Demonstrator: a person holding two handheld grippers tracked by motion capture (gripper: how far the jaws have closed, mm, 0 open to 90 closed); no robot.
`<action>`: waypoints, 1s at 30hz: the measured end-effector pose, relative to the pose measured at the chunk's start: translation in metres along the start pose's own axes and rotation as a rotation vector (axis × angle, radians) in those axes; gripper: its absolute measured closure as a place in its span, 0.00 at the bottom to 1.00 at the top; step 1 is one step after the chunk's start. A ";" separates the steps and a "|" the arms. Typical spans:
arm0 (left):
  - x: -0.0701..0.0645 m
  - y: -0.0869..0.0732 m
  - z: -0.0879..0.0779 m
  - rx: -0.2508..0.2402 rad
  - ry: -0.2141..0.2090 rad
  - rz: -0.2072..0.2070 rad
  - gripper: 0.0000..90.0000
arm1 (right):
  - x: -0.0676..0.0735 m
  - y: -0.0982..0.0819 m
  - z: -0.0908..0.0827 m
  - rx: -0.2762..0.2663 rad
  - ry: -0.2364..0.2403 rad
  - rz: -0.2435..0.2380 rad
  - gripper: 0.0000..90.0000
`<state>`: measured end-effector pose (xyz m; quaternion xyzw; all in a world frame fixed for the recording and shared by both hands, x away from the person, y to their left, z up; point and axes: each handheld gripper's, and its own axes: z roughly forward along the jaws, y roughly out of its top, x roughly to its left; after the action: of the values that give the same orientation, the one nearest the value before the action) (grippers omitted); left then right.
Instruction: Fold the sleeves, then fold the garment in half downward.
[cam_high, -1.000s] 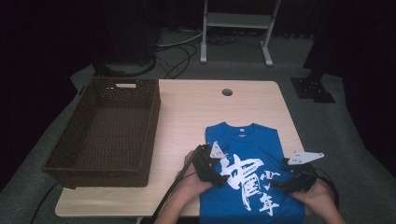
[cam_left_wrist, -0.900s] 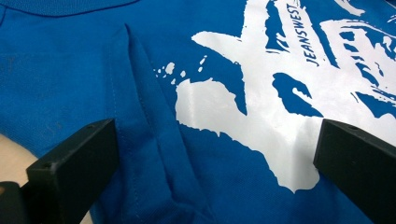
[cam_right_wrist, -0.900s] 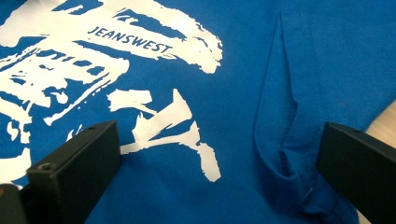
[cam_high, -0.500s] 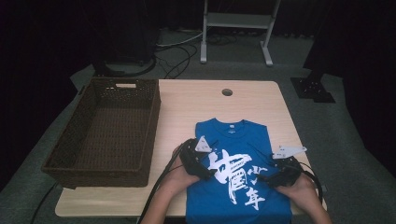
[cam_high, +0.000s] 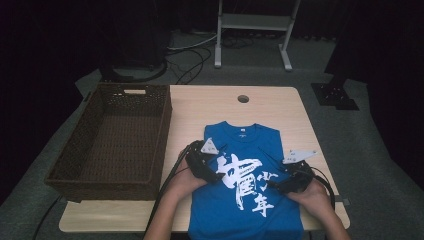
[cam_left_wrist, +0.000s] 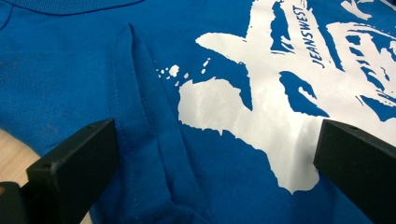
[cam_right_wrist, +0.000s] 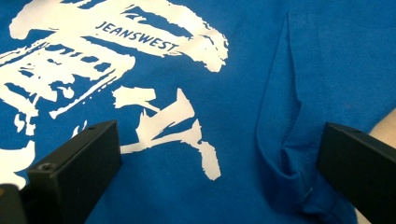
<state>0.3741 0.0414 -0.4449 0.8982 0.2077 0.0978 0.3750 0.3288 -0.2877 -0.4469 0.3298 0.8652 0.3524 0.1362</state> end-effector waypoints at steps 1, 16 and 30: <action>0.001 0.000 0.000 -0.001 0.001 -0.002 0.00 | -0.001 0.001 0.001 -0.001 0.000 0.001 0.00; -0.010 -0.003 -0.003 0.000 0.037 -0.032 0.00 | -0.003 0.000 0.000 0.001 0.015 -0.016 0.00; -0.012 -0.003 -0.003 0.000 0.053 -0.048 0.00 | -0.012 0.000 -0.007 -0.049 0.037 -0.027 0.00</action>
<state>0.3612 0.0393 -0.4451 0.8901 0.2389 0.1123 0.3715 0.3342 -0.2994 -0.4418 0.3082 0.8630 0.3776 0.1327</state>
